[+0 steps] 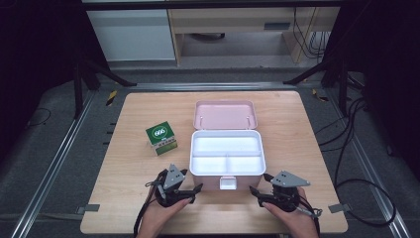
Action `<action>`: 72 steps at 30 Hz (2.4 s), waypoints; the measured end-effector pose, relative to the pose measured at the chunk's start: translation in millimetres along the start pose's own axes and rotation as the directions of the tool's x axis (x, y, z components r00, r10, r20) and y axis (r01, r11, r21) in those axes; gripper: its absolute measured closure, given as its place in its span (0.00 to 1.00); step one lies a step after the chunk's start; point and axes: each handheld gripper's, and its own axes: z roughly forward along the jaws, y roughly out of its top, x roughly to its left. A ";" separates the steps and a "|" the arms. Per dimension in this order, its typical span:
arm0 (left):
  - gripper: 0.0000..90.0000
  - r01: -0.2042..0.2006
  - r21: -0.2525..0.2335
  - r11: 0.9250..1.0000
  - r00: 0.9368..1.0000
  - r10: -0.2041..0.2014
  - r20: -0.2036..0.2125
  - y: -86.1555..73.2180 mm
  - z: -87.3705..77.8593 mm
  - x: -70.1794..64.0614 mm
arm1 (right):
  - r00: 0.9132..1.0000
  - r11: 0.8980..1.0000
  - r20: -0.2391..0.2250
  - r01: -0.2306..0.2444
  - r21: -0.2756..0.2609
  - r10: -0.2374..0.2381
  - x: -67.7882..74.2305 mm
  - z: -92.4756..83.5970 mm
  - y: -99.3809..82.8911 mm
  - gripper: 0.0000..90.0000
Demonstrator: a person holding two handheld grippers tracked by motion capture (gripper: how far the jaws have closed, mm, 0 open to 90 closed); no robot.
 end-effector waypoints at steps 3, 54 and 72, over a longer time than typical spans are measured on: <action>0.36 -0.018 -0.003 1.000 1.000 0.018 -0.006 2.1 1.9 -3.0 | 0.999 0.999 0.027 0.030 0.022 -0.031 3.6 5.2 2.2 0.37; 0.17 0.008 0.046 0.999 0.997 -0.004 -0.074 -2.0 -35.5 65.3 | 0.999 0.999 0.037 -0.002 0.034 0.000 -14.0 16.3 -2.6 0.28; 0.19 -0.129 0.120 0.984 0.987 0.138 -0.076 52.2 -69.4 90.8 | 0.992 0.996 0.096 -0.085 0.021 0.083 -35.2 6.1 -9.4 0.32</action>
